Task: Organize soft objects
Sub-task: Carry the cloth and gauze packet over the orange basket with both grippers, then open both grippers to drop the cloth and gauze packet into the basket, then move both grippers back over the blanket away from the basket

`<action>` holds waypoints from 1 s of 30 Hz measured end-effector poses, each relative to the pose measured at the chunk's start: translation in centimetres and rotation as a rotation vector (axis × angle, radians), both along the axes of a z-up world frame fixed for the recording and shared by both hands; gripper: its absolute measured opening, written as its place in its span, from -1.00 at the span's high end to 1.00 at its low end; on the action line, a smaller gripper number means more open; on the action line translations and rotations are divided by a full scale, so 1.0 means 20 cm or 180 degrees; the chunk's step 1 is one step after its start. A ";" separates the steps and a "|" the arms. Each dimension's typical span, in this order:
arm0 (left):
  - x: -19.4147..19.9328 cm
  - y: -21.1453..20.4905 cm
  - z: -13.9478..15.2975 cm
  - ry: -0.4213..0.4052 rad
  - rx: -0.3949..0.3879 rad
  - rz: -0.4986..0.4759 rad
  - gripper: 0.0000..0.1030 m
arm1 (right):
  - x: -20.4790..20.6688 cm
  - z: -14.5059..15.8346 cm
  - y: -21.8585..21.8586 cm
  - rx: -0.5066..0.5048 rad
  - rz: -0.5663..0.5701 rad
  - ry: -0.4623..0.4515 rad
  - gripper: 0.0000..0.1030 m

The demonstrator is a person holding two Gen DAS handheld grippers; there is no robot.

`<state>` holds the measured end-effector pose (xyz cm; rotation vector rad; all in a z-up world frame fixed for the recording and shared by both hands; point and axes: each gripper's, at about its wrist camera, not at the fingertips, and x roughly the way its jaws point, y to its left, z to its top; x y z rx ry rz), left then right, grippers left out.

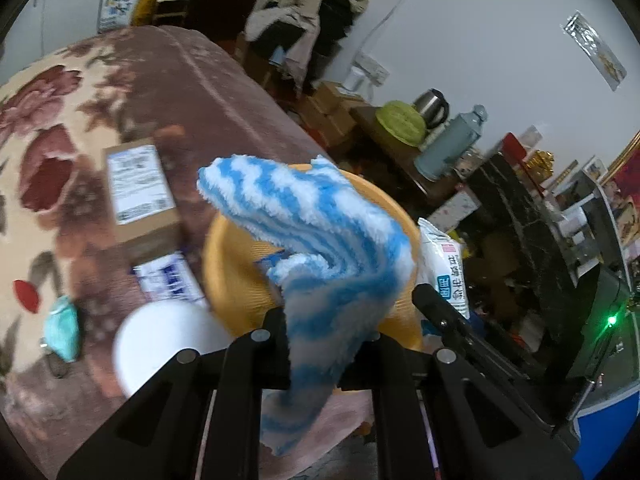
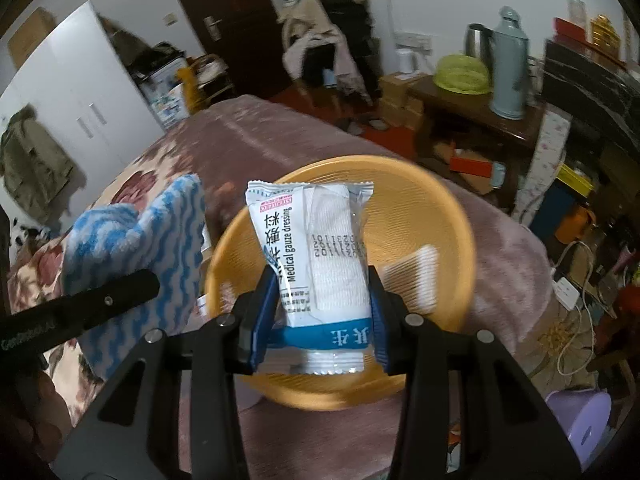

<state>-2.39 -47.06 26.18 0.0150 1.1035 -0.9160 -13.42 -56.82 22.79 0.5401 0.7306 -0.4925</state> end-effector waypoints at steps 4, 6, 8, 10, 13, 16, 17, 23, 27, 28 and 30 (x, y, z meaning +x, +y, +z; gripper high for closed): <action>-0.03 -0.13 -0.08 0.0081 0.0025 -0.0058 0.78 | 0.00 -0.02 -0.09 -0.0021 -0.0087 0.0070 0.17; -0.03 -0.15 -0.14 0.0089 0.0117 -0.0053 0.65 | 0.03 -0.03 -0.12 -0.0030 -0.0088 0.0122 0.17; -0.01 -0.18 -0.21 0.0103 0.0243 -0.0060 0.18 | 0.06 -0.05 -0.14 -0.0035 -0.0060 0.0154 0.15; 0.01 -0.18 -0.25 0.0144 0.0267 -0.0031 -0.32 | 0.10 -0.08 -0.16 -0.0015 -0.0030 0.0159 0.14; 0.04 -0.13 -0.26 0.0126 0.0254 0.0103 -0.82 | 0.17 -0.12 -0.21 0.0177 0.0042 0.0160 0.14; 0.05 -0.07 -0.22 -0.0075 0.0276 0.0179 -0.99 | 0.19 -0.16 -0.24 0.0343 -0.0033 0.0181 -0.19; 0.05 -0.05 -0.20 -0.0184 0.0302 0.0204 -0.99 | 0.18 -0.15 -0.23 0.0343 -0.0056 0.0158 -0.34; 0.06 0.02 -0.15 -0.0383 0.0357 0.0270 -0.99 | 0.12 -0.14 -0.21 0.0309 -0.0059 0.0103 -0.74; 0.04 0.07 -0.15 -0.0436 0.0456 0.0304 -0.99 | 0.08 -0.14 -0.15 0.0272 -0.0018 0.0179 -0.91; 0.04 0.09 -0.16 -0.0433 0.0502 0.0306 -0.99 | 0.09 -0.15 -0.14 0.0267 -0.0011 0.0192 -0.92; 0.03 0.12 -0.17 -0.0421 0.0545 0.0304 -0.99 | 0.07 -0.15 -0.11 0.0261 0.0010 0.0226 -0.93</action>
